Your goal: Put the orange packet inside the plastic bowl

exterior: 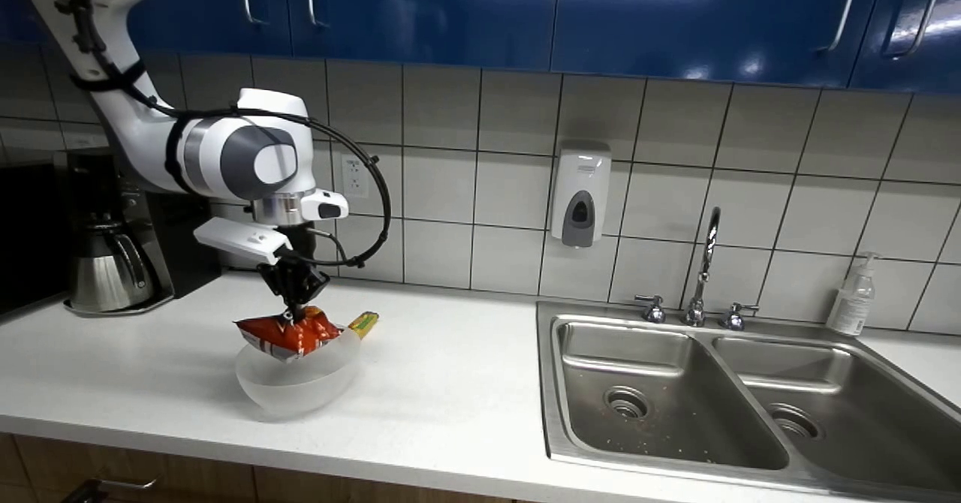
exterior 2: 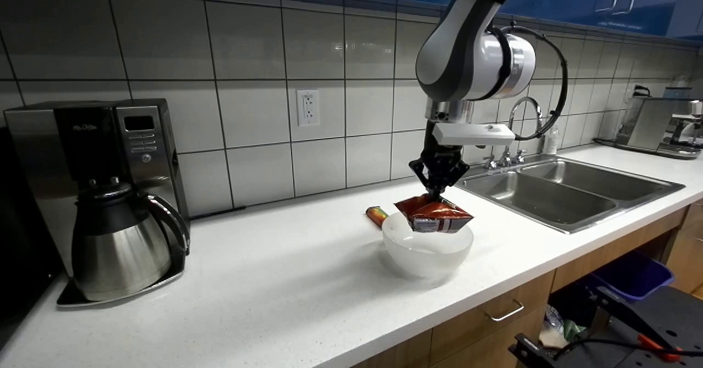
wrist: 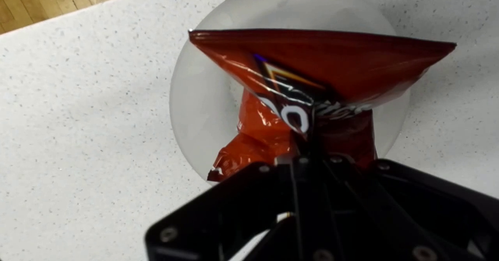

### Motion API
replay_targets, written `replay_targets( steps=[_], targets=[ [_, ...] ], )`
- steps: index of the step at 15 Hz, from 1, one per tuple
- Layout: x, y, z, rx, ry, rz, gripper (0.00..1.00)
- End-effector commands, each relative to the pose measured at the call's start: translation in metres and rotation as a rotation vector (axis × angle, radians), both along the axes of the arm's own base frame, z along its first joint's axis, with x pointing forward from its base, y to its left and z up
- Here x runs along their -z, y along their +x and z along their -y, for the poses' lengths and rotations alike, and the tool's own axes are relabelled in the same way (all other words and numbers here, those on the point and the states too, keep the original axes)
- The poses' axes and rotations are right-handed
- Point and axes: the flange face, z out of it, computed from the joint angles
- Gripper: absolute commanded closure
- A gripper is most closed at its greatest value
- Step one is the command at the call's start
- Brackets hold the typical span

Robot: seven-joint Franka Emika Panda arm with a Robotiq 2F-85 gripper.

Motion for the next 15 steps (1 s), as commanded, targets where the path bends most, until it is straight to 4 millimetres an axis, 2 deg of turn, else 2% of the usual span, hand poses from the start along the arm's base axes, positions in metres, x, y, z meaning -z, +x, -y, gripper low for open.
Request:
replay_targets(
  steps=[1, 6, 7, 9, 13, 15],
  targets=[
    [0.014, -0.004, 0.003, -0.01, -0.01, 0.0, 1.0],
    [0.038, -0.008, 0.003, -0.026, -0.03, -0.035, 1.0],
    [0.039, -0.01, 0.003, -0.031, -0.032, -0.037, 0.74],
    [0.034, -0.013, 0.002, -0.041, -0.026, -0.027, 0.66],
    [0.01, -0.023, -0.001, -0.062, -0.014, 0.027, 0.36],
    [-0.005, -0.034, -0.003, -0.092, -0.011, 0.056, 0.21]
  ],
)
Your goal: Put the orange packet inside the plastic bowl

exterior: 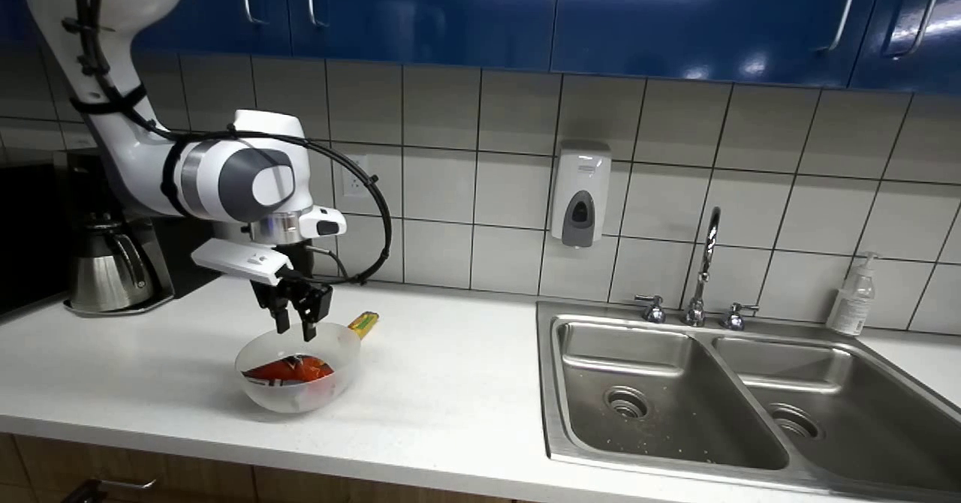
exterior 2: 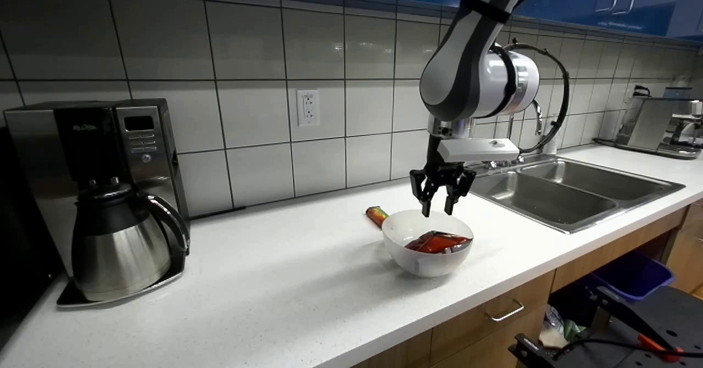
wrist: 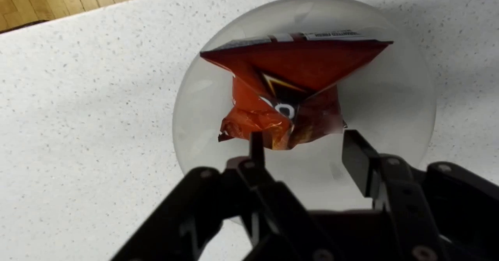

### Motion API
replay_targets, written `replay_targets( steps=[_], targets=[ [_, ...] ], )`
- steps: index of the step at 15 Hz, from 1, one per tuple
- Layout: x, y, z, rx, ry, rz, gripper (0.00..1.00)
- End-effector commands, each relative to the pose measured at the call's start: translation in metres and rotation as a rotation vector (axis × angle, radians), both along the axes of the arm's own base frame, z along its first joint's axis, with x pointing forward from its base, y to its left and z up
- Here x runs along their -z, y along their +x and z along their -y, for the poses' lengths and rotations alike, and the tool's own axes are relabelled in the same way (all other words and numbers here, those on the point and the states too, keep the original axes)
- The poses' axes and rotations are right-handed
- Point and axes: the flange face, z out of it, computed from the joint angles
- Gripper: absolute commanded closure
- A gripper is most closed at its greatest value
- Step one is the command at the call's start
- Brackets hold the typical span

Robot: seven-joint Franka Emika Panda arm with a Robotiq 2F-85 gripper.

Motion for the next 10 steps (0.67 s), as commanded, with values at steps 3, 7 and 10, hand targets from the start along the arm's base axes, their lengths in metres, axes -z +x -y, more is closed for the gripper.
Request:
replay_targets(
  steps=[3, 7, 10],
  targets=[
    [-0.048, -0.051, -0.006, -0.103, 0.016, 0.087, 0.0],
    [-0.063, -0.095, -0.013, -0.197, 0.028, 0.099, 0.0],
    [-0.058, -0.082, -0.013, -0.187, 0.02, 0.077, 0.0]
  ],
)
